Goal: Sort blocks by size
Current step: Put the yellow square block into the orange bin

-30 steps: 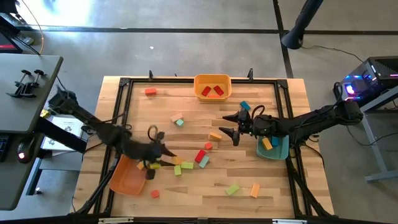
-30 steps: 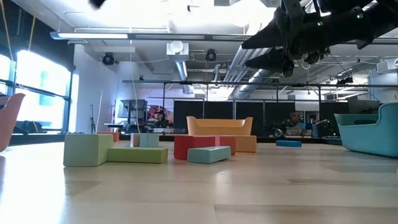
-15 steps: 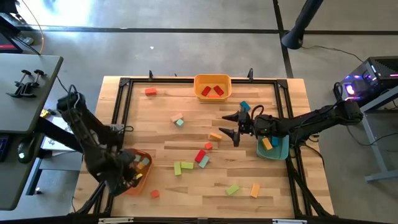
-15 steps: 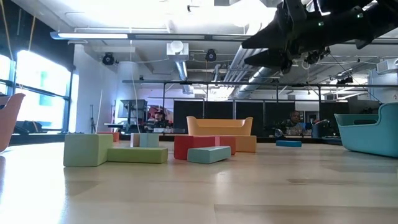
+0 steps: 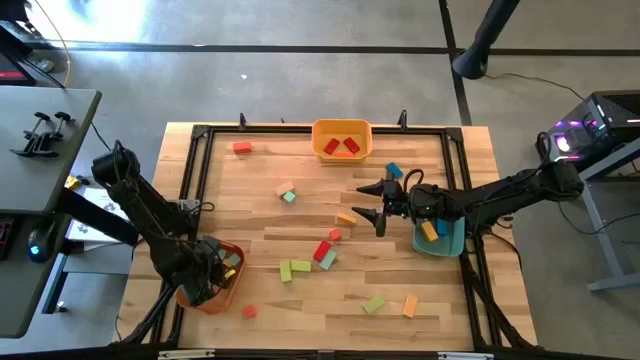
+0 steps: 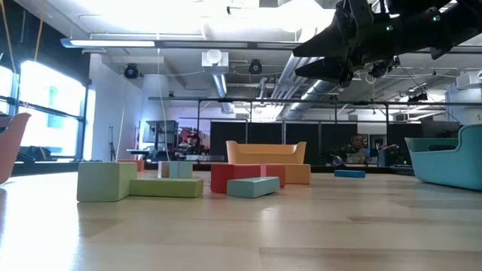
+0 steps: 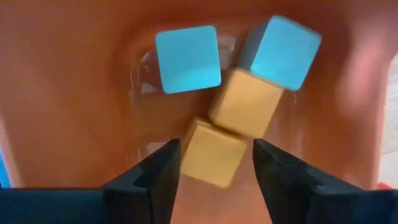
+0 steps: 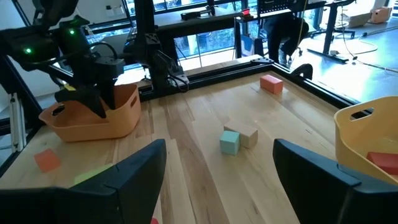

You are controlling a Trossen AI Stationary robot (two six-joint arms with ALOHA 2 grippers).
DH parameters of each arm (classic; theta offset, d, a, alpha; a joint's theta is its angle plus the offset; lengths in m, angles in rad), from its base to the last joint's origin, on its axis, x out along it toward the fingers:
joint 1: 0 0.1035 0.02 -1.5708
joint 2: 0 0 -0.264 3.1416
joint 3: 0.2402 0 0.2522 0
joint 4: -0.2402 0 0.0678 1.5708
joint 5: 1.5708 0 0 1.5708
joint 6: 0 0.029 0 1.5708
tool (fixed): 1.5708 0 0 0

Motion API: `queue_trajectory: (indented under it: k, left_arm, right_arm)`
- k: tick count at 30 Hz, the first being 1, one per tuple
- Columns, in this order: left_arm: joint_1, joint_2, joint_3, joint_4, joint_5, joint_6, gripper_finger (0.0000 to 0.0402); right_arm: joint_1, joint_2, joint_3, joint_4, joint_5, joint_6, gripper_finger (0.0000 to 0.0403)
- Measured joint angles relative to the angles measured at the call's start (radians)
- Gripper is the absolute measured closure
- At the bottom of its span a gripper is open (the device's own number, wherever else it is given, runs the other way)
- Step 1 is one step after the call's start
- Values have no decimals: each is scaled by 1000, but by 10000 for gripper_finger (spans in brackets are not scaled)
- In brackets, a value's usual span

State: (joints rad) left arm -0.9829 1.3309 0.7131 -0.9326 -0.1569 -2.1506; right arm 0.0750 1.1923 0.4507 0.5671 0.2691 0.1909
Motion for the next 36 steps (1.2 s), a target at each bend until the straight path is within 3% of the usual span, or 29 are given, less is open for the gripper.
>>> queue_trajectory:
  k: [4, 14, 28, 36]
  left_arm:
    - [-12, -31, 0, -54, 18, 4, 201]
    - [32, -46, 1, -293, -71, -47, 210]
    - [91, 33, -1, -299, -107, -78, 234]
    - [185, 123, -1, -300, -112, -81, 246]
  right_arm:
    - [0, 0, 0, 0, 0, 0, 112]
    - [0, 0, 0, 0, 0, 2, 112]
    - [0, 0, 0, -1, 0, -13, 112]
    - [0, 0, 0, -1, 0, -16, 112]
